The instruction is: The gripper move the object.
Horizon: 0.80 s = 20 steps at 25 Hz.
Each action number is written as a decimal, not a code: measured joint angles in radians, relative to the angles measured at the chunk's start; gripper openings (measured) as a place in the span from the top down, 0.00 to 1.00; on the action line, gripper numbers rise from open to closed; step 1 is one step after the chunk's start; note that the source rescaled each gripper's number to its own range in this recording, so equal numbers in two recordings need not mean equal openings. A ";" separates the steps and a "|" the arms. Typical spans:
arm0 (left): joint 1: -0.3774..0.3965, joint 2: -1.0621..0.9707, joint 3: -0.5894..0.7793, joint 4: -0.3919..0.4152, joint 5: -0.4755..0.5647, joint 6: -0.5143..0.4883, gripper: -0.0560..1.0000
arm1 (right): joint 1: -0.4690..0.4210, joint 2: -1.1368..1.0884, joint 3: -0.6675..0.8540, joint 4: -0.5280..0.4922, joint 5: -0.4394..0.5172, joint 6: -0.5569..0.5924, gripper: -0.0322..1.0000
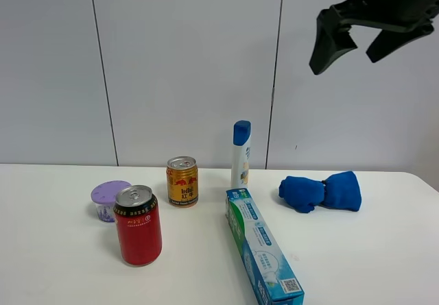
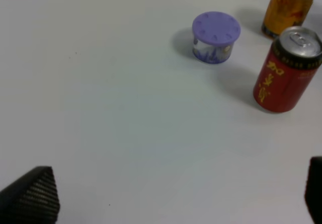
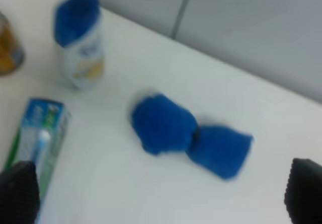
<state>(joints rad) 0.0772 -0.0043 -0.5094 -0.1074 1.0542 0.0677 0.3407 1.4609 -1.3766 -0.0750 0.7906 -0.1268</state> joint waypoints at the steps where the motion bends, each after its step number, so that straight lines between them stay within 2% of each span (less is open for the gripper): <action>1: 0.000 0.000 0.000 0.000 0.000 0.000 0.00 | -0.018 -0.004 0.000 0.002 0.027 0.000 0.00; 8: 0.000 0.000 0.000 0.000 0.000 0.000 0.00 | -0.046 -0.039 0.000 0.006 0.264 0.000 0.00; 12: 0.000 0.000 0.000 0.001 0.000 0.000 0.00 | -0.053 -0.082 0.000 0.013 0.348 0.000 0.00; 15: 0.000 0.000 0.000 0.001 0.000 0.000 0.00 | -0.086 -0.128 0.021 0.018 0.354 0.000 0.00; 20: 0.000 0.000 0.000 0.001 0.000 0.000 0.00 | -0.179 -0.242 0.176 0.021 0.319 0.000 0.00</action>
<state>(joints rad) 0.0772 -0.0043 -0.5094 -0.1065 1.0542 0.0677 0.1621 1.2187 -1.2007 -0.0541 1.1098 -0.1268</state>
